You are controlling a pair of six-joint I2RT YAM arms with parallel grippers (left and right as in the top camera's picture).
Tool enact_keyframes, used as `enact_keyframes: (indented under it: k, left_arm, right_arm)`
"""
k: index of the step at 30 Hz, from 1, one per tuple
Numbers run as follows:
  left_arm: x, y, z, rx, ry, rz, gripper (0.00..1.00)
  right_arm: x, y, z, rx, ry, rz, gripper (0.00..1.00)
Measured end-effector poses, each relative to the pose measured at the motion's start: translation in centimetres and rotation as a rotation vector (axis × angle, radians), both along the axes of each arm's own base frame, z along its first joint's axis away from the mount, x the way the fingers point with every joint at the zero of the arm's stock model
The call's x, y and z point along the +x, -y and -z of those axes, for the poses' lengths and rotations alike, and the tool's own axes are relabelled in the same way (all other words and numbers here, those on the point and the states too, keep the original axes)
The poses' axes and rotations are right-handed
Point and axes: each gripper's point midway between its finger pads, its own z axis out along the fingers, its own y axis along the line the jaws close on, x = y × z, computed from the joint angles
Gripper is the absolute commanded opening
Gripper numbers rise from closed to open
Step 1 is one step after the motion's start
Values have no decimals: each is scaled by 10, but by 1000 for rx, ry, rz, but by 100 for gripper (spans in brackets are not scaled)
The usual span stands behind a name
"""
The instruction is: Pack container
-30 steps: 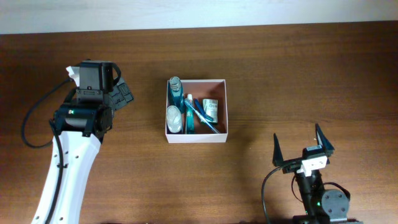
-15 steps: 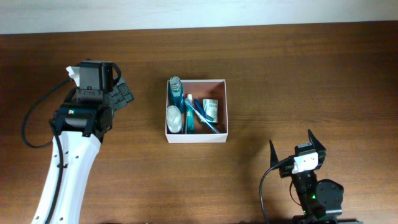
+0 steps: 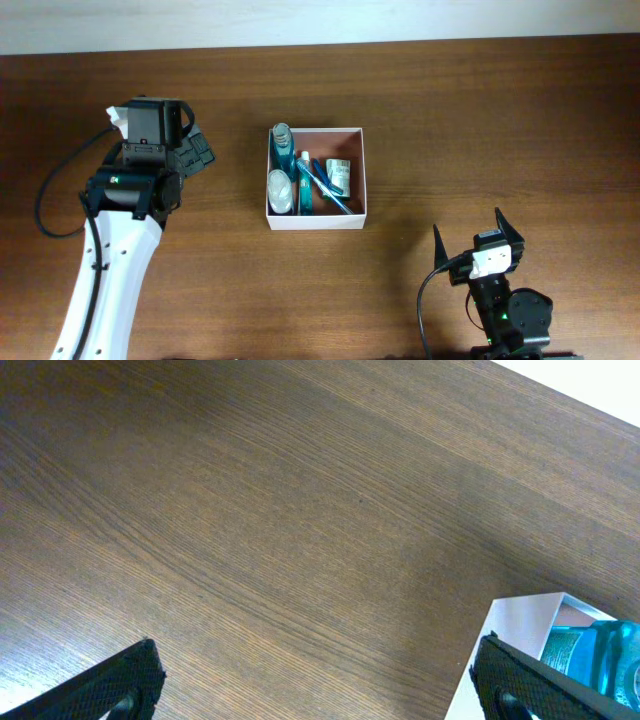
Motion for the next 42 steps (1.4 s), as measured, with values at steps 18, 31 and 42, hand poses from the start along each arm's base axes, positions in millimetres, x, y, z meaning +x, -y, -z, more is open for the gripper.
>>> enact_keyframes:
  k: [18,31,42]
  left_arm:
    - [0,0,0,0,0,0,99]
    - [-8,-1,35,0,-16,1,99]
    - [-60,0,110,-47,158,22,99]
  right_arm:
    - [0,0,0,1,0,0,99]
    - [0,0,0,0,0,0,99]
    - [0,0,0,1,1,3,98]
